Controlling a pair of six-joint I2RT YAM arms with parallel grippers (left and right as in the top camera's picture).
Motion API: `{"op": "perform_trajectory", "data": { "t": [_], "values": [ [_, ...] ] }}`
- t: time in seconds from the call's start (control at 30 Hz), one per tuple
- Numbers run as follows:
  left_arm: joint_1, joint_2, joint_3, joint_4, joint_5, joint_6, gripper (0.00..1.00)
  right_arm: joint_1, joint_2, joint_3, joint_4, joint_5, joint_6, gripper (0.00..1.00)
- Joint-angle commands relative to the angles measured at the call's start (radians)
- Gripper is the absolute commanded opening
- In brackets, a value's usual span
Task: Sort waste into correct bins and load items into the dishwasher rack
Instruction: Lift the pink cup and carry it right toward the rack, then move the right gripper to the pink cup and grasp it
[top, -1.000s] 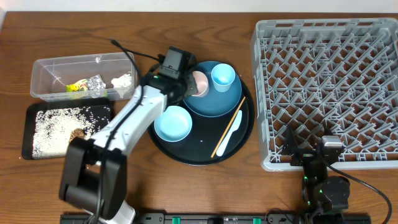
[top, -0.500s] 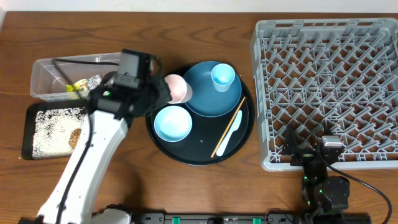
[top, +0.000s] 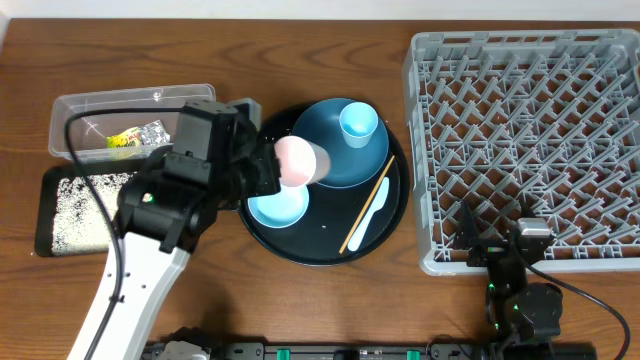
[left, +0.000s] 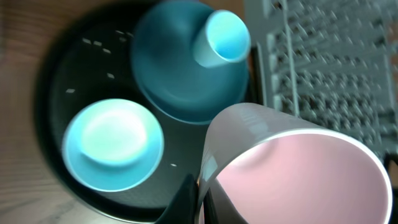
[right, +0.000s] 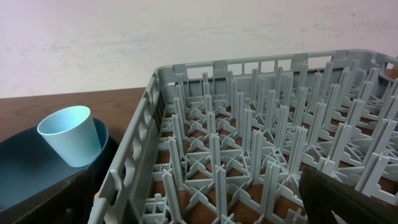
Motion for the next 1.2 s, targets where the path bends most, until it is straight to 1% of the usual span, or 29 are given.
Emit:
{"op": "perform_trajectory", "data": {
  "t": [0.0,0.07,0.2,0.33,0.5,0.57,0.7,0.77,0.97,1.1,1.17],
  "values": [
    [-0.006,0.048,-0.006,0.026,0.184,0.098,0.06,-0.001,0.002,-0.002,-0.002,0.007,-0.013,0.99],
    [-0.006,0.08,-0.006,0.06,0.29,0.139,0.06,-0.001,0.002,-0.002,-0.002,0.007,-0.013,0.99],
    [-0.006,0.146,-0.006,0.116,0.454,0.183,0.06,-0.001,0.002,-0.002,-0.002,0.007,-0.013,0.99],
    [-0.006,0.209,-0.006,0.147,0.675,0.294,0.06,-0.001,0.002,-0.002,-0.002,0.007,-0.013,0.99],
    [-0.005,0.276,-0.006,0.157,0.884,0.416,0.06,-0.001,0.002,-0.002,-0.002,0.007,-0.013,0.99],
    [0.003,0.295,-0.006,0.157,0.93,0.43,0.06,-0.001,0.002,-0.002,-0.002,0.007,-0.013,0.99],
    [0.035,0.304,-0.006,0.159,0.969,0.429,0.06,-0.001,0.002,-0.002,-0.002,0.006,-0.013,0.99],
    [0.057,0.304,-0.006,0.159,1.016,0.43,0.06,-0.001,0.002,-0.002,-0.003,-0.021,0.01,0.99],
    [0.105,0.304,-0.006,0.158,1.068,0.429,0.06,-0.001,0.003,-0.002,0.003,-0.299,0.23,0.99],
    [0.105,0.304,-0.006,0.158,1.069,0.428,0.06,-0.001,0.015,-0.002,0.019,-0.548,0.252,0.99],
    [0.105,0.304,-0.006,0.158,1.069,0.428,0.06,-0.001,0.028,0.005,0.014,-0.599,0.296,0.99]
  ]
}}
